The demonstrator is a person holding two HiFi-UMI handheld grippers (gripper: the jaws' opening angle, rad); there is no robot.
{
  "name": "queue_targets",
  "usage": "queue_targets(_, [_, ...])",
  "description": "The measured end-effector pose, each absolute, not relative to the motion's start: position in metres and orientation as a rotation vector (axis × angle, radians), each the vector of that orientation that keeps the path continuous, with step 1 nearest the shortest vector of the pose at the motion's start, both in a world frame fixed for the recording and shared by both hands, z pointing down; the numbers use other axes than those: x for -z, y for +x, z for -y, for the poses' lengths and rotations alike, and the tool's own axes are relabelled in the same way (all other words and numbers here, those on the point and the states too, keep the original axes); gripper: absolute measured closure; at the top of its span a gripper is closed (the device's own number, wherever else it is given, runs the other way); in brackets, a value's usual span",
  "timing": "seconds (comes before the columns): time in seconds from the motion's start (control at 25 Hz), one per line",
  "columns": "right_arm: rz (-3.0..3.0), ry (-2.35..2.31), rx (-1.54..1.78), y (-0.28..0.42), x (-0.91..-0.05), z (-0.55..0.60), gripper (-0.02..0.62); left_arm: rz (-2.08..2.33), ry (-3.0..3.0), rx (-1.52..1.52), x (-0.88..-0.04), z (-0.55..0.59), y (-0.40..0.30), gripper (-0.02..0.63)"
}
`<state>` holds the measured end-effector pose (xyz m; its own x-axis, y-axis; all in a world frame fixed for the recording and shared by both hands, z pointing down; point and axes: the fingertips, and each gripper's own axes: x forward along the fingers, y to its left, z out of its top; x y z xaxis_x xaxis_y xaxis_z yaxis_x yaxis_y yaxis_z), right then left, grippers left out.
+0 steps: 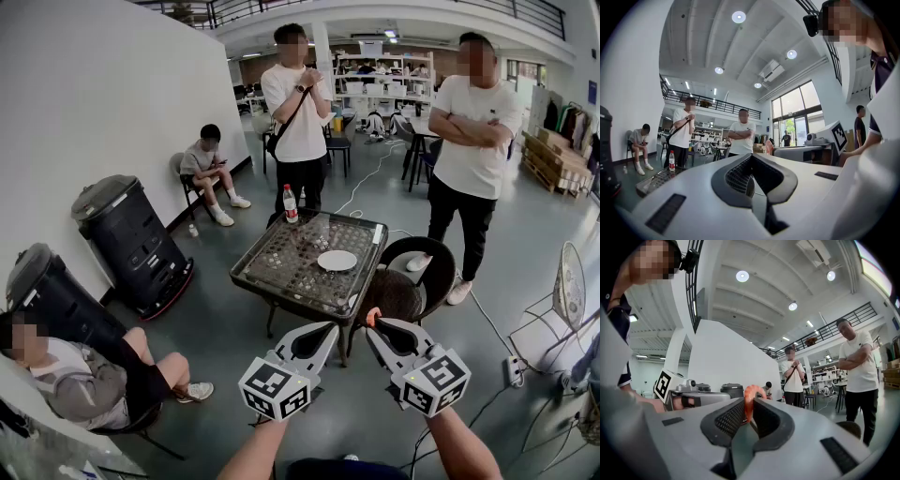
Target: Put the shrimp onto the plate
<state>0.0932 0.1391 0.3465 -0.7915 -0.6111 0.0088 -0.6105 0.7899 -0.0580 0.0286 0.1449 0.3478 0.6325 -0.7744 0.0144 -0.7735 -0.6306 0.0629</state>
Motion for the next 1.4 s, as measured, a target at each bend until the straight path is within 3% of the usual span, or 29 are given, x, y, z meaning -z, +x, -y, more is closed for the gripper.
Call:
queue_targets(0.88, [-2.921, -0.974, 0.134, 0.102, -0.346, -0.108, 0.535, 1.343, 2.767, -0.033, -0.356, -0.119, 0.032, 0.598])
queue_targets(1.4, [-2.930, -1.034, 0.137, 0.077, -0.365, -0.022, 0.535, 1.279, 2.776, -0.048, -0.381, -0.027, 0.008, 0.598])
